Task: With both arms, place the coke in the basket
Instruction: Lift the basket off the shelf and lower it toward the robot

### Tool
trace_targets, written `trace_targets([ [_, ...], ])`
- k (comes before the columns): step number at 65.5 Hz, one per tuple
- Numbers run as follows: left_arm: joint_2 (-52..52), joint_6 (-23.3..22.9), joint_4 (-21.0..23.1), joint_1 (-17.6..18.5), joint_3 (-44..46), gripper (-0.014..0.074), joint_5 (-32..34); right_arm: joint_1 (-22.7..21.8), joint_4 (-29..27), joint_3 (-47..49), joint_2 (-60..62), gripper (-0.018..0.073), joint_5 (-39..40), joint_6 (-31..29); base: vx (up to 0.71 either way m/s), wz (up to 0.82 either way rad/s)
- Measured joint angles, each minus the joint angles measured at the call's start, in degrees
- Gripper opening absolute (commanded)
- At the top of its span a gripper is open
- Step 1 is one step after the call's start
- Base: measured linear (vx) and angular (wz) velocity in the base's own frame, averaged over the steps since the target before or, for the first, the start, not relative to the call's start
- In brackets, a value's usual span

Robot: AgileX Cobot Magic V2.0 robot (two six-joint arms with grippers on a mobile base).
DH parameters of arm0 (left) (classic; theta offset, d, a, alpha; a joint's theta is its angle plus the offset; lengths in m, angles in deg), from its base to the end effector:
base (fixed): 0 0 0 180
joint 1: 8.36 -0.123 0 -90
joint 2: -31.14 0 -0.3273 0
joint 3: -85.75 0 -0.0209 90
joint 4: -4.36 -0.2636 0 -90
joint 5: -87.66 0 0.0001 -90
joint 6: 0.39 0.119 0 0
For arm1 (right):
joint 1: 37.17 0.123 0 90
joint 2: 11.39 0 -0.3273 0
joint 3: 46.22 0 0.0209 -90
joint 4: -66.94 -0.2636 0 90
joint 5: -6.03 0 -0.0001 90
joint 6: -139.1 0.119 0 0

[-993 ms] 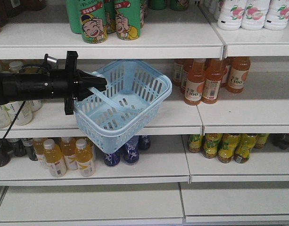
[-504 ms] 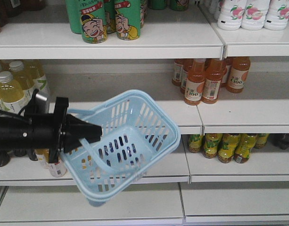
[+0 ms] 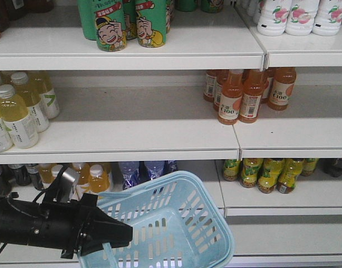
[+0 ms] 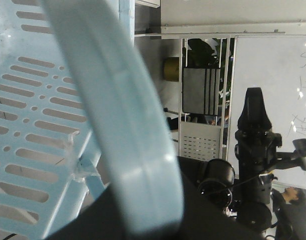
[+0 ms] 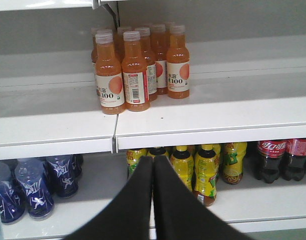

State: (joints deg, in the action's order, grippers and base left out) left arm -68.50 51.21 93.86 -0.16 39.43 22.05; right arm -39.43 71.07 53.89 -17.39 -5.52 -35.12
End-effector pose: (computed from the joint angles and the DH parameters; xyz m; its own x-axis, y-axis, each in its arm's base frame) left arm 0.2284 -0.1424 0.1978 -0.9936 -0.1090 0.0289 -0.0647 0.3418 -0.9376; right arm 0.0538 -0.0038 0.1815 -0.1272 0.0353 -0.9912 0.0576 0.9979 0.0281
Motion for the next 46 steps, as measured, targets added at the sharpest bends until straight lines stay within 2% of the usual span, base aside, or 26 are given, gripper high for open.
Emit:
trace_targets([
  [12, 0.0, 0.8, -2.6, 0.0, -0.3, -0.0008, 0.3, 0.0, 0.0, 0.0, 0.0, -0.001, 0.0, 0.0, 0.0, 0.0],
  [46, 0.5, 0.7, -1.6, 0.0, -0.3, -0.0007, 1.5, 0.0, 0.0, 0.0, 0.0, -0.001, 0.0, 0.0, 0.0, 0.0],
])
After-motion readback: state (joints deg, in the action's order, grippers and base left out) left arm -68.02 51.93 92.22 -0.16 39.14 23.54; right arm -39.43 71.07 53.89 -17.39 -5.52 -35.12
